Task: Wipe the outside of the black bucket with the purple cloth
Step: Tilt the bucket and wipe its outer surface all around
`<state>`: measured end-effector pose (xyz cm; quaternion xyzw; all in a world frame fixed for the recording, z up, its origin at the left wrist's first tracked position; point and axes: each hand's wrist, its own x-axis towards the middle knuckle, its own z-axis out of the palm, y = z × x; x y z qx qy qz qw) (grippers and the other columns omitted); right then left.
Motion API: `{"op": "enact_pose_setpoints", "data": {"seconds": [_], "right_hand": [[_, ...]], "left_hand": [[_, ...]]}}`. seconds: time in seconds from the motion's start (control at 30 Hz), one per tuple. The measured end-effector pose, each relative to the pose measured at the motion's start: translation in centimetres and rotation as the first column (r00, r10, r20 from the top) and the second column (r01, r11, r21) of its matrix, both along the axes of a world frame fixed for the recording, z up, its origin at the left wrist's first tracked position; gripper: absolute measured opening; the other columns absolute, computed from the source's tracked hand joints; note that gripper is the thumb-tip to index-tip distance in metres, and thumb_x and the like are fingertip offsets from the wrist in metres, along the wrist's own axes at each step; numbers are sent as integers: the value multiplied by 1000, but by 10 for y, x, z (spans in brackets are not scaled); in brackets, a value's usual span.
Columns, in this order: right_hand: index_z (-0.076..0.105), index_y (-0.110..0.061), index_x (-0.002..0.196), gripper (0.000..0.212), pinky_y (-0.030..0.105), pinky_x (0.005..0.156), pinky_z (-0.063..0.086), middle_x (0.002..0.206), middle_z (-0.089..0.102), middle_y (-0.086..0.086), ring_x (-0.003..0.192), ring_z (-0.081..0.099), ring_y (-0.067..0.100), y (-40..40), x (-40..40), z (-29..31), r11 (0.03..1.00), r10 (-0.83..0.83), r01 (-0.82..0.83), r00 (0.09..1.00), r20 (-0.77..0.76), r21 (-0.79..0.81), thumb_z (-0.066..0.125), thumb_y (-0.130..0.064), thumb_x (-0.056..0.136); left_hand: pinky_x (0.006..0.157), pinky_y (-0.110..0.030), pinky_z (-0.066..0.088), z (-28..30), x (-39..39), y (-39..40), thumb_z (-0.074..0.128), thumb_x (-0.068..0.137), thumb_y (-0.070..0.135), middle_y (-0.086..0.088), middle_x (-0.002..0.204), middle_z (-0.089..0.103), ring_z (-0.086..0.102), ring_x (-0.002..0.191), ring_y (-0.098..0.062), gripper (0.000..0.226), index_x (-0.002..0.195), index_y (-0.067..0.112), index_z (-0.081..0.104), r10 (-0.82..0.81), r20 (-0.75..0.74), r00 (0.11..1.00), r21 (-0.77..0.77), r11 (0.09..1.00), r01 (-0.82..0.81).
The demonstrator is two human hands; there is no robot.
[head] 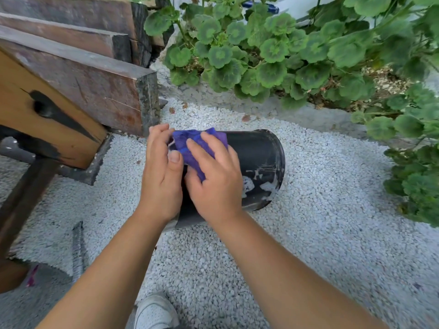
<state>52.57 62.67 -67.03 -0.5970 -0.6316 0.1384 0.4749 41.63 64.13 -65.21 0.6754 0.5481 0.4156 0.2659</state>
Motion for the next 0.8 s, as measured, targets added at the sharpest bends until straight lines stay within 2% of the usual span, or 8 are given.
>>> {"op": "enact_pose_setpoints", "data": {"seconds": [0.13,0.23,0.37,0.47,0.5,0.6,0.63,0.8], "right_hand": [[71,-12,116,40,45,97,47,128,62,12,111,57,37,4,20,-16,999,2,-5,996,93,38,58,-10,78],[70,-12,117,42,43,98,48,129,62,12,111,56,37,7,41,-27,1000,-24,26,995,102,-15,56,-12,78],[69,-15,121,42,42,104,43,135,58,9,121,51,36,10,68,-43,979,-130,137,990,52,-153,57,-14,81],[65,-20,127,44,42,108,40,143,52,3,130,44,30,10,79,-47,955,-167,168,986,24,-243,56,-19,84],[64,-20,128,44,44,108,39,144,51,3,132,43,30,10,80,-47,952,-176,174,984,13,-254,56,-19,84],[64,-19,128,45,49,108,40,144,50,5,131,43,33,9,80,-45,948,-173,169,985,10,-270,57,-19,84],[64,-19,128,45,50,107,40,144,50,5,131,43,34,9,80,-44,949,-166,164,986,16,-269,57,-19,84],[66,-16,125,45,46,106,42,140,54,6,125,47,35,6,61,-36,965,-112,115,993,22,-235,59,-18,81]], "left_hand": [[115,-26,24,-2,-7,0,19,96,68,-9,144,34,34,138,-24,85,131,-5,44,5,-61,998,13,1000,-4],[115,-23,24,-5,-15,-2,24,96,67,-5,145,34,33,141,-24,80,128,-3,47,32,-60,998,14,999,-31],[97,4,21,-7,-21,-6,35,99,45,-4,146,32,26,136,10,57,129,-1,47,83,-93,992,10,997,-82],[92,8,20,-6,-22,-6,36,98,40,-4,144,33,22,132,20,54,130,-3,46,92,-102,991,18,996,-90],[92,8,20,-6,-22,-6,36,98,40,-4,144,33,22,134,17,55,130,-3,46,95,-102,990,23,995,-93],[93,7,21,-9,-24,-6,37,98,43,-3,147,32,28,145,-25,58,133,-2,45,99,-89,991,8,995,-98],[94,7,22,-10,-23,-5,37,98,44,-4,148,32,28,145,-32,59,133,-2,45,99,-80,992,1,995,-99],[97,5,21,-10,-26,-9,36,97,47,-6,148,32,27,145,-38,63,133,-3,45,123,-83,989,-6,992,-124]]}}
